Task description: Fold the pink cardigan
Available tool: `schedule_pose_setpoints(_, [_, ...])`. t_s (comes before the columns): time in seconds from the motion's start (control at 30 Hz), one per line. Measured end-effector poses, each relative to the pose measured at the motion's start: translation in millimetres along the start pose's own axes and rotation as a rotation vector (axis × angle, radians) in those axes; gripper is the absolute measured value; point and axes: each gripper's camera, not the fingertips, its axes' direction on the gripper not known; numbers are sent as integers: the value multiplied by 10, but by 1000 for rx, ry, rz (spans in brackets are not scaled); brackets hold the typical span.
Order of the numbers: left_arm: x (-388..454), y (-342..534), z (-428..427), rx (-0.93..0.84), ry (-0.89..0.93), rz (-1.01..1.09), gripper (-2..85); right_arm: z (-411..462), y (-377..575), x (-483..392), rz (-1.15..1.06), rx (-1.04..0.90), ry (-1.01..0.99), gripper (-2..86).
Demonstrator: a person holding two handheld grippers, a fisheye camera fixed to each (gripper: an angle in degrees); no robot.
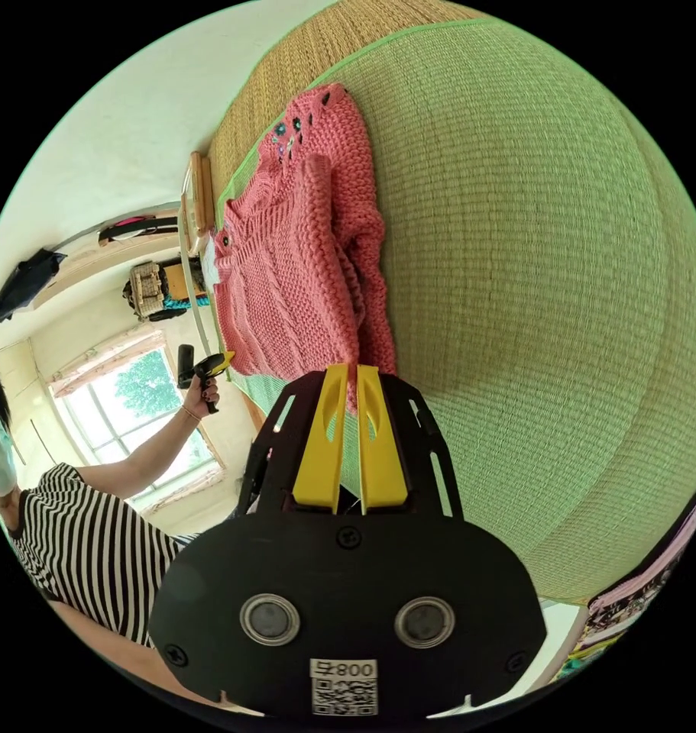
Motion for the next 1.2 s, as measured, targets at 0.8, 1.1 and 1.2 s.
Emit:
schedule_pose_setpoints(0.8, [670, -77, 411, 196, -268, 79, 3, 7, -685, -2445, -270, 20, 518, 1])
schedule_pose_setpoints(1.1, [504, -89, 717, 82, -326, 72, 5, 671, -402, -2965, -295, -104, 706, 1])
schedule_pose_setpoints(1.2, [514, 22, 615, 110, -307, 103, 7, 567, -461, -3148, -288, -104, 673, 1])
